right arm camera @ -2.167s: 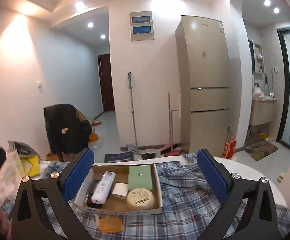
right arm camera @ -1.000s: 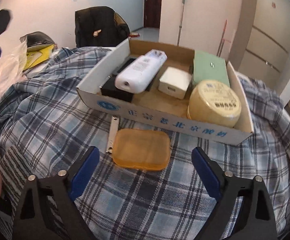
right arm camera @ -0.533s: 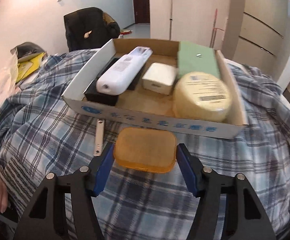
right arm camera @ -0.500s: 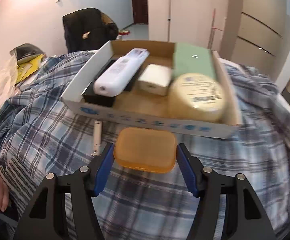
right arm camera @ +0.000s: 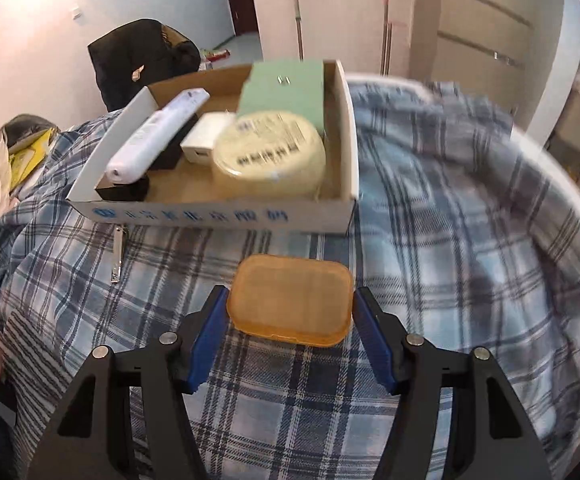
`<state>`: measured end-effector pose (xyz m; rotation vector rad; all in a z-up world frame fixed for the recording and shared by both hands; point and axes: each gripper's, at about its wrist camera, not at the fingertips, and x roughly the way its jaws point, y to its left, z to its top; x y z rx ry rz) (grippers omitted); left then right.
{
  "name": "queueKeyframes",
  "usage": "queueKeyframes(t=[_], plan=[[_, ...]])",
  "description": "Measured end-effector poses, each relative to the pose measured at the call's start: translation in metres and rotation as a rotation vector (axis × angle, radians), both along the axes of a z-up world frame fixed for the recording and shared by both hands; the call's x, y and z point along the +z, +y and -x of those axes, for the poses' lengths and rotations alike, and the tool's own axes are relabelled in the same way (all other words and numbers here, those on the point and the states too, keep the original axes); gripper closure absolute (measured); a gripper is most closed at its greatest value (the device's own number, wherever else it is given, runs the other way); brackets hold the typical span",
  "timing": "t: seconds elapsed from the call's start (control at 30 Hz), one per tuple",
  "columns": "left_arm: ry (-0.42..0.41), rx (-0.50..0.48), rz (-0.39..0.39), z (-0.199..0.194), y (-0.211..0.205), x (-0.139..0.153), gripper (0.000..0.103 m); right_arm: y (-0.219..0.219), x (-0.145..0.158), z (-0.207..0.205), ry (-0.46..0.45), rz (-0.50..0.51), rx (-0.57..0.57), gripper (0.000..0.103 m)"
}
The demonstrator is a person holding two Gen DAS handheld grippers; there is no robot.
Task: Organize rigid objects
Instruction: 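Grasp the small metal nail clipper with the left gripper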
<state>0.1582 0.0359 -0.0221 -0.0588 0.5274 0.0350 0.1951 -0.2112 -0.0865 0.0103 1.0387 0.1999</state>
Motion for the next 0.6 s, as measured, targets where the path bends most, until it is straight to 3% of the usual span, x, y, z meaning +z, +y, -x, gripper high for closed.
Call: queueKeyframes(t=[0.13, 0.2, 0.4, 0.5, 0.6], plan=[[0.238, -0.072, 0.032, -0.02, -0.011, -0.012, 0.0, -0.003, -0.001, 0.002, -0.004, -0.021, 0.005, 0.041], [0.34, -0.074, 0.094, -0.03, -0.014, -0.02, 0.0, 0.0, -0.002, 0.005, -0.02, -0.009, 0.006, 0.041], [0.451, -0.078, 0.187, -0.045, -0.033, -0.028, 0.014, -0.001, -0.003, 0.006, -0.024, -0.016, 0.006, 0.041], [0.552, -0.067, 0.303, -0.053, -0.035, -0.035, 0.025, 0.0, -0.003, 0.006, -0.026, 0.001, 0.012, 0.041], [0.582, -0.025, 0.294, -0.06, -0.041, -0.039, 0.039, 0.001, -0.003, 0.006, -0.029, 0.013, 0.014, 0.041]])
